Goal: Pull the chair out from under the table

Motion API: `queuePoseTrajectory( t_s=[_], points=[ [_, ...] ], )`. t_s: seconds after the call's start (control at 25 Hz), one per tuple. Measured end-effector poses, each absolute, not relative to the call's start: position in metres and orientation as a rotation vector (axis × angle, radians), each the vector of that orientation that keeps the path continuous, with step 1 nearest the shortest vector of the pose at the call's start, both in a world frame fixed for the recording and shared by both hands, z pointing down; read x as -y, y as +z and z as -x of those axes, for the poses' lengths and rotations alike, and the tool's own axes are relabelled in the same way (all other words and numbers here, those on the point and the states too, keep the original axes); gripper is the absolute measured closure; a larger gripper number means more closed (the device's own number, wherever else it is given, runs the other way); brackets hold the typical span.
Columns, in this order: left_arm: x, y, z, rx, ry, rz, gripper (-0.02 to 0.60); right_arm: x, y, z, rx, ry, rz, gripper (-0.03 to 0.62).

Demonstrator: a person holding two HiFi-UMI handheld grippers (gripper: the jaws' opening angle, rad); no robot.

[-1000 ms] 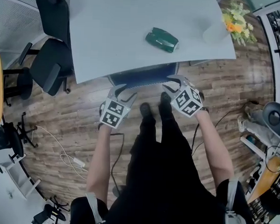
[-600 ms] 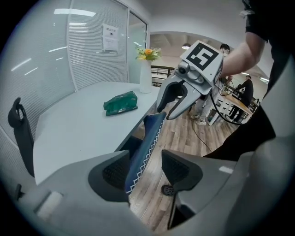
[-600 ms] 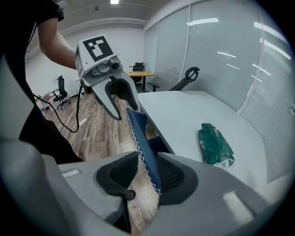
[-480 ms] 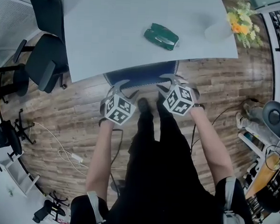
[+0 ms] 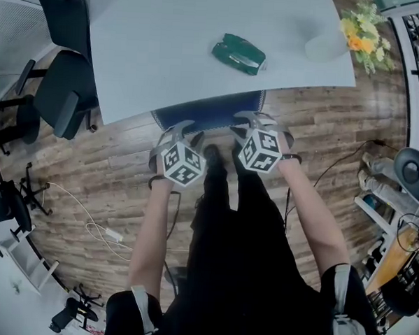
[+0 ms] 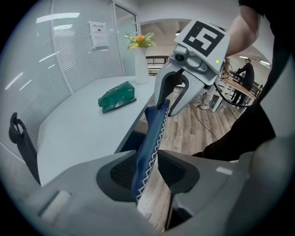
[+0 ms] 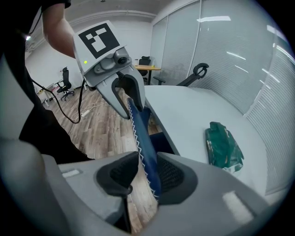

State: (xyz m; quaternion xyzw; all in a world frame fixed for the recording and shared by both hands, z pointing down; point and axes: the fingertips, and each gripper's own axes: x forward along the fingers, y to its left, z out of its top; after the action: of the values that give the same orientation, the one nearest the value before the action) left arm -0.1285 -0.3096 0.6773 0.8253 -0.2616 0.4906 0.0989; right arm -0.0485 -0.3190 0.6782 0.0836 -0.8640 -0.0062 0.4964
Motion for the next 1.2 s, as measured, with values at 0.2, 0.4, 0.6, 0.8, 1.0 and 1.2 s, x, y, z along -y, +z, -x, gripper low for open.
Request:
queuePoseTrajectory(
  t_s=[0.2,0.4,0.6,0.8,1.0,1.2],
  points=[
    [0.310,0.680,0.127,0.775,1.433,-2.449,0.440,0.320,0.681,0.049,2.083,-0.039,-0.198,0.466],
    [0.309,0.681,0.126,0.785,1.424,-2.473,0.448,0.319,0.684,0.048,2.077,-0.082,-0.214,0.473],
    [0.308,0.682,0.126,0.796,1.406,-2.483,0.451,0.319,0.684,0.048,2.082,-0.073,-0.219,0.477],
    [0.301,0.684,0.124,0.739,1.411,-2.488,0.457,0.312,0.687,0.046,2.070,-0.058,-0.222,0.479],
    [0.283,0.688,0.122,0.709,1.414,-2.490,0.462,0.294,0.691,0.043,2.054,-0.041,-0.211,0.480],
    [0.260,0.694,0.117,0.678,1.441,-2.489,0.466,0.272,0.697,0.039,2.019,-0.035,-0.215,0.480]
  ],
)
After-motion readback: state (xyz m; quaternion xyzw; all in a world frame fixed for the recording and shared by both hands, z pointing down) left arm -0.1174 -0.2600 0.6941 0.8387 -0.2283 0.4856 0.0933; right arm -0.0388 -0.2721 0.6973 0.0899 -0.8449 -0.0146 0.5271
